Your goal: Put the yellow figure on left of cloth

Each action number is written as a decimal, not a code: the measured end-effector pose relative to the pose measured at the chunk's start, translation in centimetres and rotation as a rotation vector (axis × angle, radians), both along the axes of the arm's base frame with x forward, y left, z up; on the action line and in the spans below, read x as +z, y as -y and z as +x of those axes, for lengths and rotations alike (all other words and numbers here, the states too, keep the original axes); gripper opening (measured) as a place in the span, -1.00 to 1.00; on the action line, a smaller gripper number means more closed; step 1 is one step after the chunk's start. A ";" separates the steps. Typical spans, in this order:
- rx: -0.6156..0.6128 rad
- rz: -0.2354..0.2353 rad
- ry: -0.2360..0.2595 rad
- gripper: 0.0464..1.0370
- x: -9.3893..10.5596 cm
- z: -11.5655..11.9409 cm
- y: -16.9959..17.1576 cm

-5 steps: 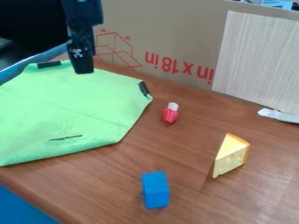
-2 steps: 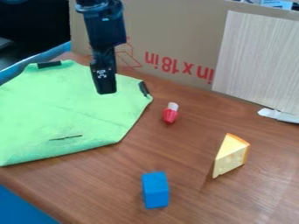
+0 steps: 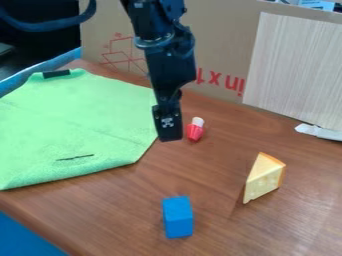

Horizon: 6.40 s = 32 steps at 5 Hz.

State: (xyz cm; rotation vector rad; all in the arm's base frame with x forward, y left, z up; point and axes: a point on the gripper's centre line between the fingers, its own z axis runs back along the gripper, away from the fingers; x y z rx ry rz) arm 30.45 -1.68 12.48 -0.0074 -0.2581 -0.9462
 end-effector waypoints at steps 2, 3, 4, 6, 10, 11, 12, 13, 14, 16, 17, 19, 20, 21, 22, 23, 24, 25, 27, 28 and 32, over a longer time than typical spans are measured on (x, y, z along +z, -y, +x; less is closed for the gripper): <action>0.069 -0.058 0.034 0.93 -1.6 0.9 5.7; 0.166 -0.117 0.062 0.93 -2.5 2.1 6.7; 0.236 -0.144 0.065 0.93 -3.5 2.6 7.7; 0.280 -0.164 0.058 0.93 -4.2 2.5 9.6; 0.311 -0.103 0.046 0.27 -7.0 4.1 10.9; 0.309 -0.111 0.045 -0.14 -7.0 4.0 10.9; 0.294 -0.127 0.062 -0.15 -6.0 2.9 10.2; 0.315 -0.141 0.098 -0.15 -4.8 2.4 8.5; 0.377 -0.166 0.129 -0.15 -3.4 1.8 5.6; 0.603 -0.231 0.171 -0.15 -1.4 1.4 -2.1; 0.737 -0.249 0.201 -0.15 -0.7 2.1 -6.1; 0.894 -0.223 0.218 -0.15 -1.2 4.9 -11.0; 0.938 -0.204 0.256 -0.15 -0.6 5.3 -12.7; 0.940 -0.144 0.283 -0.15 -1.2 3.9 -15.0; 0.906 -0.093 0.294 -0.15 -1.5 1.8 -16.6; 0.909 -0.030 0.261 -0.15 -2.0 -0.2 -18.3; 0.934 0.022 0.249 -0.15 -2.0 -1.8 -20.0; 0.937 0.086 0.227 -0.15 -2.2 -2.7 -20.8; 0.928 0.195 0.248 -0.15 -2.5 -3.4 -22.1; 0.937 0.218 0.246 -0.15 -3.7 -4.0 -24.1; 0.762 -0.005 0.216 0.93 -2.9 -4.6 -27.0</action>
